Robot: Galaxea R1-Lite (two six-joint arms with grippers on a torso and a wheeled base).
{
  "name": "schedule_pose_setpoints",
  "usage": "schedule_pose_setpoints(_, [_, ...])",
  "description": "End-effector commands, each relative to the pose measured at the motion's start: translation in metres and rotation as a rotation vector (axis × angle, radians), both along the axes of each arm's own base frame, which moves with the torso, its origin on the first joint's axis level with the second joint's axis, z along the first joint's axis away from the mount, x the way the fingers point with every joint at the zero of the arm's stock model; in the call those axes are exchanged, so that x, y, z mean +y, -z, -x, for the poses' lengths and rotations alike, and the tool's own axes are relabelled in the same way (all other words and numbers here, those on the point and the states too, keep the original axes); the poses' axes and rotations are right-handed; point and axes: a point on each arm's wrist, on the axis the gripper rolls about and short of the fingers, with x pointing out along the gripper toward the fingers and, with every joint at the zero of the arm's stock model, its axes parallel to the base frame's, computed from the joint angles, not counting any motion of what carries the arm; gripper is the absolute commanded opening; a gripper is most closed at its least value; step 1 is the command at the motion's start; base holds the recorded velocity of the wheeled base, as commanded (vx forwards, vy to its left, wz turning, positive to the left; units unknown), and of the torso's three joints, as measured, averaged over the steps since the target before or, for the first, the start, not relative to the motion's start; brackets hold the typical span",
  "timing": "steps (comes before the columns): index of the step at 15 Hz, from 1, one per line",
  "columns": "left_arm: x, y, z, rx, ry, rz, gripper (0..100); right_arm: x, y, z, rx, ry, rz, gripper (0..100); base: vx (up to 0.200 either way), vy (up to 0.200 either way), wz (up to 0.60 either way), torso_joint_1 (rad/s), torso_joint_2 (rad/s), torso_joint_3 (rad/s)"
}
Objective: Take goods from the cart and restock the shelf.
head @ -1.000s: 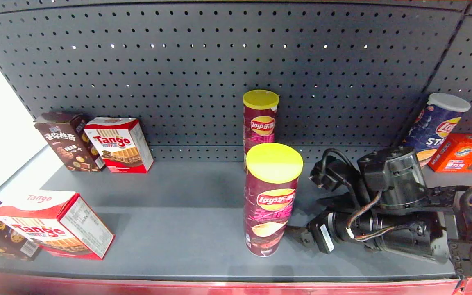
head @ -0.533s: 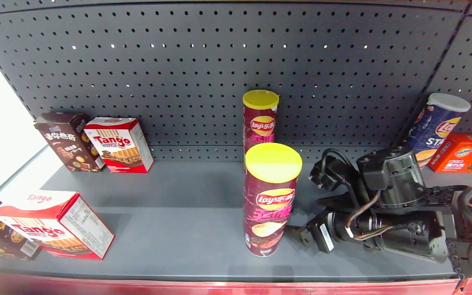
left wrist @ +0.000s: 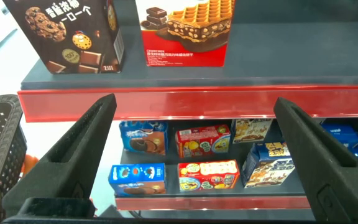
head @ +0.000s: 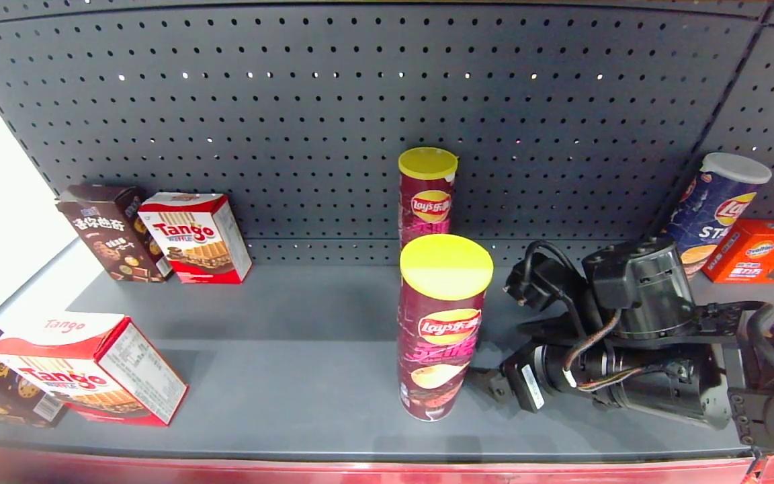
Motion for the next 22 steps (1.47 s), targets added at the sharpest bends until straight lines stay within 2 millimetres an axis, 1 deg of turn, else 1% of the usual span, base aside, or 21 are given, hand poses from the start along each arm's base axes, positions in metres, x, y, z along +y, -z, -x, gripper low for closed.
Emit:
schedule_pose_setpoints(1, [0.000,0.000,0.000,0.001,0.000,0.001,100,0.000,0.000,0.000,0.000,-0.001,0.000,100,0.000,0.000,0.00,0.000,0.00,0.000])
schedule_pose_setpoints(3, [0.000,0.000,0.000,0.001,0.000,0.001,100,-0.004,-0.004,0.001,-0.009,0.008,-0.009,100,0.000,0.000,0.00,0.000,0.00,0.000])
schedule_pose_setpoints(4, [0.000,0.000,0.000,0.001,0.000,0.001,100,-0.008,-0.011,0.005,-0.029,0.013,-0.028,100,0.000,0.000,0.00,0.000,0.00,0.000])
schedule_pose_setpoints(6, [0.000,0.000,0.000,0.001,0.000,0.001,100,-0.023,-0.037,0.019,-0.101,0.022,-0.090,100,0.000,0.000,0.00,0.000,0.00,0.000])
schedule_pose_setpoints(7, [0.000,0.000,0.000,0.001,0.000,0.001,100,-0.027,-0.044,0.023,-0.123,0.026,-0.107,100,0.000,0.000,0.00,0.000,0.00,0.000])
schedule_pose_setpoints(8, [0.000,0.000,0.000,0.001,0.000,0.001,100,-0.040,-0.061,0.038,-0.182,0.041,-0.150,100,0.000,0.000,0.00,0.000,0.00,0.000])
schedule_pose_setpoints(10, [0.000,0.000,0.000,0.001,0.000,-0.001,100,-0.057,-0.078,0.058,-0.244,0.040,-0.206,100,0.000,0.000,0.00,0.000,0.00,0.000])
schedule_pose_setpoints(12, [0.000,0.000,0.000,0.001,0.000,-0.001,100,-0.075,-0.087,0.079,-0.291,0.037,-0.251,100,0.000,0.000,0.00,0.000,0.00,0.000])
schedule_pose_setpoints(13, [0.000,0.000,0.000,0.001,0.000,-0.001,100,-0.089,-0.088,0.095,-0.318,0.035,-0.276,100,0.000,0.000,0.00,0.000,0.00,0.000])
schedule_pose_setpoints(15, [0.000,0.000,0.000,0.001,0.000,-0.001,100,-0.109,-0.083,0.119,-0.353,0.022,-0.304,100,0.000,0.000,0.00,0.000,0.00,0.000])
schedule_pose_setpoints(17, [0.000,0.000,0.000,0.001,0.002,-0.004,100,-0.125,-0.074,0.139,-0.374,0.002,-0.326,100,0.000,0.000,0.00,0.000,0.00,0.000])
schedule_pose_setpoints(18, [0.000,0.000,0.000,0.001,0.002,-0.004,100,-0.139,-0.059,0.155,-0.390,-0.009,-0.327,100,0.000,0.000,0.00,0.000,0.00,0.000])
schedule_pose_setpoints(22, [0.000,0.000,0.000,0.001,0.000,-0.004,100,-0.170,0.000,0.192,-0.422,-0.096,-0.283,100,0.000,0.000,0.00,0.000,0.00,0.000])
